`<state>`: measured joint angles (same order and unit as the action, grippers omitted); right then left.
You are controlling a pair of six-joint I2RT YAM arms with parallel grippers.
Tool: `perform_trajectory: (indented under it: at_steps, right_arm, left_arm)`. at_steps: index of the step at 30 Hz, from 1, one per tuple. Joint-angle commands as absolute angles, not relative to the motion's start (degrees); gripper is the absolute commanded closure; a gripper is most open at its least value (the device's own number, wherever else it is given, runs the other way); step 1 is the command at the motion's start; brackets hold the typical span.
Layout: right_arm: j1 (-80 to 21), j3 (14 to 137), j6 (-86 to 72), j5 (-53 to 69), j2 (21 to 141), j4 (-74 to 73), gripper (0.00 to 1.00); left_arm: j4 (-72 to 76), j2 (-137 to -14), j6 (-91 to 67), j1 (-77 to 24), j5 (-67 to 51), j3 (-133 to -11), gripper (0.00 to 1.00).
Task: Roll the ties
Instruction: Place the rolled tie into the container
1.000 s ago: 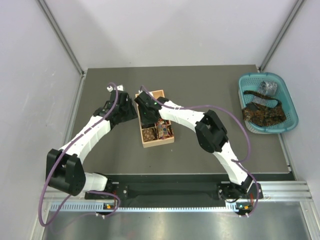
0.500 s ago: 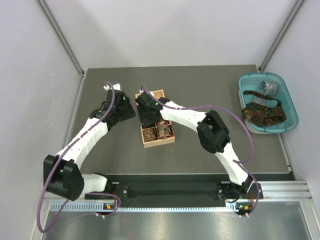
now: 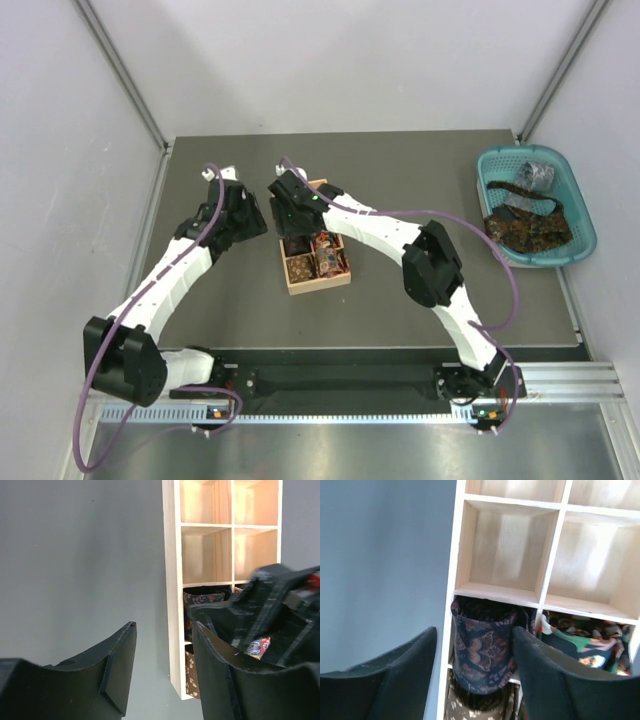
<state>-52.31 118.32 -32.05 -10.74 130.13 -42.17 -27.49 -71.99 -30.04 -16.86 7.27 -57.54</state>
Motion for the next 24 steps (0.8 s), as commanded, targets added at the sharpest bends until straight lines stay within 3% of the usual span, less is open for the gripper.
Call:
perform_trajectory:
  at_steps: [1, 2, 6, 9, 24]
  right_arm:
    - [-52.4, 121.2, -30.9, -12.0, 125.6, -43.2, 0.43]
    - [-52.6, 121.3, -30.8, -12.3, 125.4, -43.2, 0.48]
    - [-53.1, 121.2, -30.3, -13.9, 123.9, -44.3, 0.48]
    - [-53.6, 121.3, -29.9, -14.5, 123.9, -45.1, 0.56]
    - [-53.2, 115.8, -31.3, -12.7, 129.8, -42.0, 0.68]
  left_arm:
    - [-27.1, -70.1, -29.3, -16.4, 6.9, -59.0, 0.46]
    - [-27.1, -69.9, -29.4, -16.4, 6.9, -59.0, 0.46]
    - [-27.1, -69.3, -29.4, -16.4, 6.7, -58.6, 0.46]
    - [-26.5, -69.0, -29.5, -16.4, 6.4, -58.1, 0.46]
    - [-25.9, -69.3, -29.4, -16.4, 5.2, -57.0, 0.46]
